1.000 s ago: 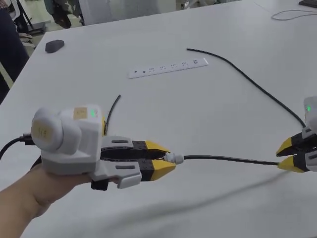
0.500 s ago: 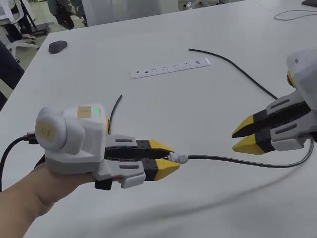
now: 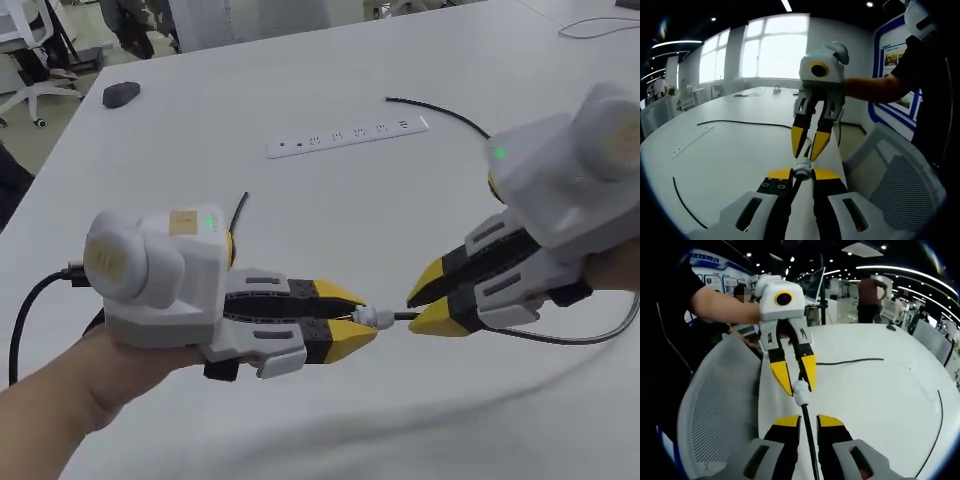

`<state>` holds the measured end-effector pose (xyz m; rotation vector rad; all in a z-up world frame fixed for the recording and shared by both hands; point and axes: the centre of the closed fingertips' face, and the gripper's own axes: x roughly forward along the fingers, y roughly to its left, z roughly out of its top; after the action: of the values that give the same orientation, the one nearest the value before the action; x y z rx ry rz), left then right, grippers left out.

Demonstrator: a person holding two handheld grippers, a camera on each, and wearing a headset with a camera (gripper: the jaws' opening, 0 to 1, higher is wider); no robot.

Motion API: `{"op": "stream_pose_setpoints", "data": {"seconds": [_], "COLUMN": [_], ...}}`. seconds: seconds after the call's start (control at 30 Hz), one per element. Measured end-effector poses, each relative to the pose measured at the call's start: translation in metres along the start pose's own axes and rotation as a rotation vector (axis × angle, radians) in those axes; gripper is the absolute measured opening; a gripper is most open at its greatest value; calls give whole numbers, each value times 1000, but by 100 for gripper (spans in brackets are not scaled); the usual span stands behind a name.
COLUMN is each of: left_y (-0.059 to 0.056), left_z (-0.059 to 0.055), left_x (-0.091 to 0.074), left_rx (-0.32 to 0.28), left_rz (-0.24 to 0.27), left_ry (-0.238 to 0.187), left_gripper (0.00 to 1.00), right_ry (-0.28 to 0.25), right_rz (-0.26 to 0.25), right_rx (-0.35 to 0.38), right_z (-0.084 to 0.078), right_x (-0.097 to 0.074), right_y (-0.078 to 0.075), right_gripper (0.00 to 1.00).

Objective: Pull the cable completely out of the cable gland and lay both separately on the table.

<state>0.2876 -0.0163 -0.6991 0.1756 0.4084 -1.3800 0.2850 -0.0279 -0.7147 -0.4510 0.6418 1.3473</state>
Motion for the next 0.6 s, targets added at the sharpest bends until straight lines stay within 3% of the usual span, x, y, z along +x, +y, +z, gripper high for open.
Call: {"op": "stream_pose_setpoints", "data": {"seconds": [0.2,0.6], "left_y": [-2,-1], "left_z": [5,6], "left_x": [4,8], "left_rx": [9,10], "left_rz": [-13,-10], "left_ry": [-3,-12], "left_gripper": [15,15], "right_ry": [4,-4], "right_rz": [10,-24], "right_rx": [-23,-64], "right_z": [-1,-4], "right_x": [2,-3], "right_y": [3,1], "right_gripper": [1,0]}}
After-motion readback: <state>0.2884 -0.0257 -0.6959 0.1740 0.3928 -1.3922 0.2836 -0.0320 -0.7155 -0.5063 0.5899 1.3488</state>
